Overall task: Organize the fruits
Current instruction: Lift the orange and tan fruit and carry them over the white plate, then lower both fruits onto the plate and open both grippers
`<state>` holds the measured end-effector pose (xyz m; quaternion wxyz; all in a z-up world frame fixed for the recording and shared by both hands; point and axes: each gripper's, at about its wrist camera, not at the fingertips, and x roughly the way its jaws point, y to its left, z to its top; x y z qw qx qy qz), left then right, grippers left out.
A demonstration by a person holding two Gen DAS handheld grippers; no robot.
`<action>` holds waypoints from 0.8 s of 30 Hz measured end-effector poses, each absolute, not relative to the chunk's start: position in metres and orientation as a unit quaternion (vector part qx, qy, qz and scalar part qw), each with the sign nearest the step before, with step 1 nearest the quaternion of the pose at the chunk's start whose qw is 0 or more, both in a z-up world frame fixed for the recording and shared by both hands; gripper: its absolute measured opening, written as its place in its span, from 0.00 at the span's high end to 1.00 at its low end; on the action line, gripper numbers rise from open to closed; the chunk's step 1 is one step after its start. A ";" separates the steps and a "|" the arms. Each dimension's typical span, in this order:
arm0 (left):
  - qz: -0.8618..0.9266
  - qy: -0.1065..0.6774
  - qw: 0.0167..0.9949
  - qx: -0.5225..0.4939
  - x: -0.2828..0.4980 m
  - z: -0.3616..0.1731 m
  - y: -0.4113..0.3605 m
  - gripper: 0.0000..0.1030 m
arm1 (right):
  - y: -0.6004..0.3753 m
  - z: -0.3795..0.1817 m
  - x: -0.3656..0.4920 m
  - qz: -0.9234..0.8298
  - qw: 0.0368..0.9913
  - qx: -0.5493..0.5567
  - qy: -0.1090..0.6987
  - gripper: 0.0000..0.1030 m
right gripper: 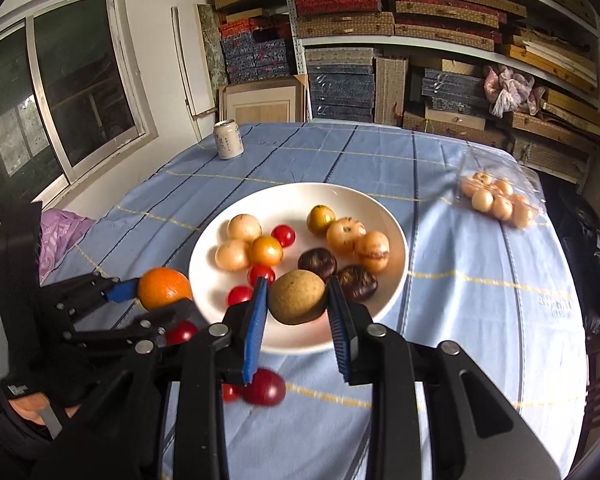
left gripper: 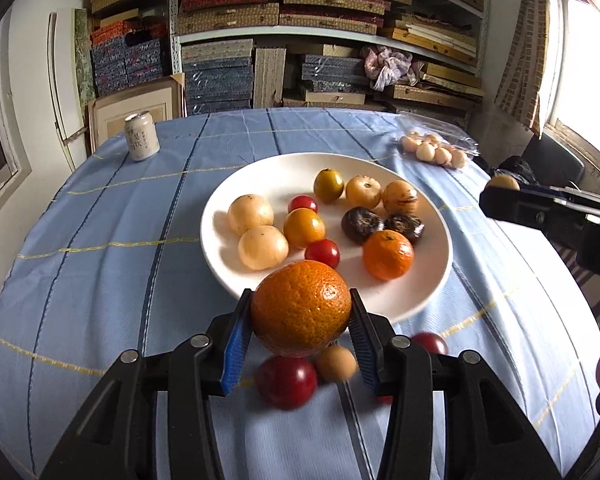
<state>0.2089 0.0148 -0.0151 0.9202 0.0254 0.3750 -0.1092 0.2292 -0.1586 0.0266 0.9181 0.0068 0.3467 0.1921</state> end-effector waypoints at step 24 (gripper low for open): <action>-0.078 0.398 0.914 0.023 0.267 -0.038 0.028 0.52 | -0.128 -0.020 0.341 0.186 0.896 -0.001 0.404 0.52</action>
